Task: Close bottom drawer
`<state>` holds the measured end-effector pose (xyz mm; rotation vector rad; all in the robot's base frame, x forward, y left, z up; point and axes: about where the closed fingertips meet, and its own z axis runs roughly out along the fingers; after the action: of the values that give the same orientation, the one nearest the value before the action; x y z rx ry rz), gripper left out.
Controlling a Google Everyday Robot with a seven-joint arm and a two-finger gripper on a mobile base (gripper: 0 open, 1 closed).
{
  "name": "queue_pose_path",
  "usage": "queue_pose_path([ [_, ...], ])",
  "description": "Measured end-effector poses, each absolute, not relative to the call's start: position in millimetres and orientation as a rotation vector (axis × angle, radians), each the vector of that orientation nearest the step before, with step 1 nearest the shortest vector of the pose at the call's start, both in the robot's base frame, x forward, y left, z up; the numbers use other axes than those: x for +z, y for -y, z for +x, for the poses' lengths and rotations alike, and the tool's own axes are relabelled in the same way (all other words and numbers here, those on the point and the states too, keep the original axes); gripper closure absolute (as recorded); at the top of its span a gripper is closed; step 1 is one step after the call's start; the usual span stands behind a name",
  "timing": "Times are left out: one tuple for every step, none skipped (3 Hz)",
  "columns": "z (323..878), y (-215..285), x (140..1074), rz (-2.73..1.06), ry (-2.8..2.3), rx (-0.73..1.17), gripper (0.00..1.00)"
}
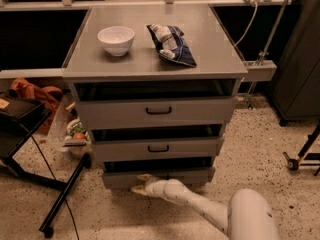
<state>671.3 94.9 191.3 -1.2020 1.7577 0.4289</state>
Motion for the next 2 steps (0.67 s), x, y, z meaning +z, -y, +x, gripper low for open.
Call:
queue_pose_path([
  [661,-98,204,-1.207,-1.727,0.419,0.00],
  [646,-96,220,-1.203,-1.711,0.439,0.00],
])
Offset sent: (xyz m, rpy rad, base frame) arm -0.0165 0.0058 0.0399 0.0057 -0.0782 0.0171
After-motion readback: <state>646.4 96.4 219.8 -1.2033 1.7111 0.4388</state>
